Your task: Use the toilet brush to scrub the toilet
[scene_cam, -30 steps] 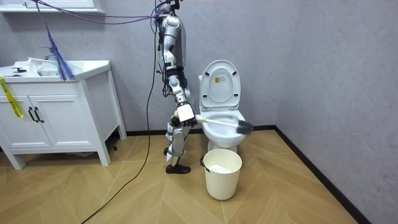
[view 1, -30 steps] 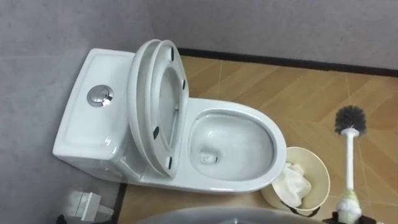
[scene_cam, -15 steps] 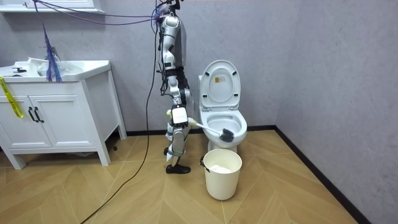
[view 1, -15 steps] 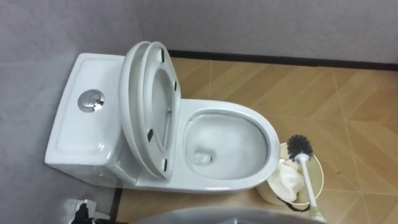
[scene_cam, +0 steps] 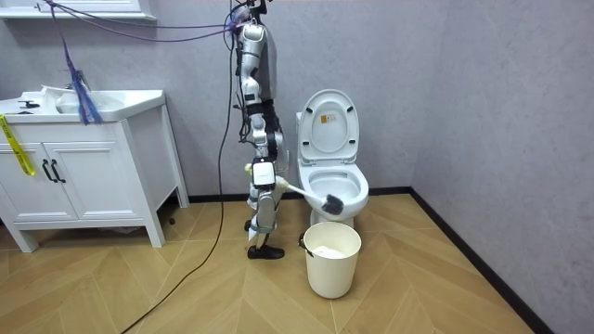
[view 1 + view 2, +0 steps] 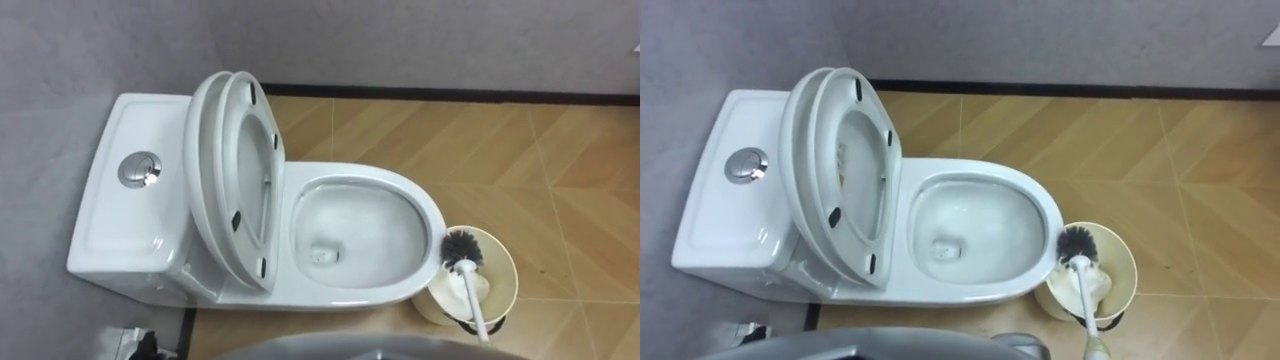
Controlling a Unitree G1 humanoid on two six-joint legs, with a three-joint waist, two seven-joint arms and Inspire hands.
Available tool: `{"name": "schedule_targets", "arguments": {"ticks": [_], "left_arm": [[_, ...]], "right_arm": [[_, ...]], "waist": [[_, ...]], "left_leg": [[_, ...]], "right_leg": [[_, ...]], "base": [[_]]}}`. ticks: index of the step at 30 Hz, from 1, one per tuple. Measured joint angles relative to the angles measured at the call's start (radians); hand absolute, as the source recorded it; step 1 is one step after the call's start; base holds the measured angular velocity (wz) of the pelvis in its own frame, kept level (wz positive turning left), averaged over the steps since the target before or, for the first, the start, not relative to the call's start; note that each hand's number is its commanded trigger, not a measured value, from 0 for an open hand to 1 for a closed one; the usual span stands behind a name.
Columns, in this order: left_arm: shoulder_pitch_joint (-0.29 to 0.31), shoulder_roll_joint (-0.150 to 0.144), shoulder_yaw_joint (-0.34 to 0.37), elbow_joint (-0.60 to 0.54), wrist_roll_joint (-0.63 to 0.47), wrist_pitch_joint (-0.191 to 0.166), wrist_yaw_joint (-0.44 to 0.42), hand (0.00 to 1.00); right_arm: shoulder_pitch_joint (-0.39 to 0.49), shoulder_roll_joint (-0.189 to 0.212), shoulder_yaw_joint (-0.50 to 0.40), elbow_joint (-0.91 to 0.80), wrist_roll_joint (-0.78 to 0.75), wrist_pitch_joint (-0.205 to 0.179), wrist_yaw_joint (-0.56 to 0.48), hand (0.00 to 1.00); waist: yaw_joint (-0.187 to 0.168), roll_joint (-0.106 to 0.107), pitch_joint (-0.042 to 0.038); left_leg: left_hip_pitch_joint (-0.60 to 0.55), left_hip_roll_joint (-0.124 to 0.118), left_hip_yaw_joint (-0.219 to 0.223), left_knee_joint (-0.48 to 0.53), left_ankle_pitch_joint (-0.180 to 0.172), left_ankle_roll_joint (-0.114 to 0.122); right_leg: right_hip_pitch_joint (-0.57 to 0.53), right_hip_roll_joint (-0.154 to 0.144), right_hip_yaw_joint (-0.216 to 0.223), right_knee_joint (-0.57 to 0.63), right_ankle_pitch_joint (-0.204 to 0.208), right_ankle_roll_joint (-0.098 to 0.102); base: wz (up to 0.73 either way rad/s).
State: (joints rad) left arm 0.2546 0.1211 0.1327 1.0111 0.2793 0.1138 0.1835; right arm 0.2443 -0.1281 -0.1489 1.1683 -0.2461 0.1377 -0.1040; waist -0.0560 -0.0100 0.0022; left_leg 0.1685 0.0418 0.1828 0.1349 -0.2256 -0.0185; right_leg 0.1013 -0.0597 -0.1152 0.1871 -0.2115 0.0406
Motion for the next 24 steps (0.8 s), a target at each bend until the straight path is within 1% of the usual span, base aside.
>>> {"name": "schedule_targets", "arguments": {"ticks": [2,7,12,16,21,24], "left_arm": [[0.001,0.000,0.000,0.000,0.023,0.016,-0.001,0.00],[-0.001,0.000,-0.002,0.000,0.043,0.034,-0.004,0.00],[-0.003,-0.002,-0.002,0.000,0.043,0.040,-0.018,0.00],[-0.009,-0.009,-0.002,0.000,0.044,0.042,-0.020,0.00],[-0.009,-0.017,-0.002,0.000,0.045,0.054,-0.026,0.00],[-0.009,-0.018,-0.002,0.000,0.045,0.055,-0.034,0.00]], "right_arm": [[0.001,0.005,0.012,0.000,0.001,0.016,0.021,0.00],[-0.002,0.007,0.019,0.000,0.001,0.036,0.032,0.00],[0.001,0.007,0.020,-0.001,0.001,0.038,0.044,0.00],[0.001,0.007,0.020,-0.001,0.001,0.039,0.054,0.00],[0.002,0.008,0.019,0.000,0.002,0.040,0.053,0.00],[0.003,0.008,0.019,-0.001,0.001,0.049,0.053,0.00]], "waist": [[0.001,0.001,0.0002],[0.001,0.001,0.0000],[0.001,0.001,-0.0004],[0.001,0.001,-0.0008],[0.001,-0.001,-0.0013],[0.001,0.000,-0.0011]], "left_leg": [[-0.002,0.000,-0.005,-0.002,0.000,0.000],[-0.002,0.000,-0.007,-0.005,0.000,0.000],[-0.002,0.000,-0.006,-0.005,0.000,0.000],[-0.001,0.000,-0.006,-0.004,0.000,0.000],[0.000,0.000,-0.006,0.000,0.000,0.000],[0.000,0.000,-0.006,0.000,0.000,0.000]], "right_leg": [[0.000,0.001,0.000,0.001,0.000,0.000],[0.000,0.002,0.001,0.001,0.000,0.000],[0.000,0.002,0.003,0.004,0.000,0.000],[0.000,0.002,0.003,0.003,0.000,0.000],[0.001,0.002,0.006,0.002,0.000,0.000],[0.001,0.002,0.008,0.002,0.000,0.000]], "base": [[0.02],[0.01],[0.00],[0.00],[0.00],[0.00]]}}
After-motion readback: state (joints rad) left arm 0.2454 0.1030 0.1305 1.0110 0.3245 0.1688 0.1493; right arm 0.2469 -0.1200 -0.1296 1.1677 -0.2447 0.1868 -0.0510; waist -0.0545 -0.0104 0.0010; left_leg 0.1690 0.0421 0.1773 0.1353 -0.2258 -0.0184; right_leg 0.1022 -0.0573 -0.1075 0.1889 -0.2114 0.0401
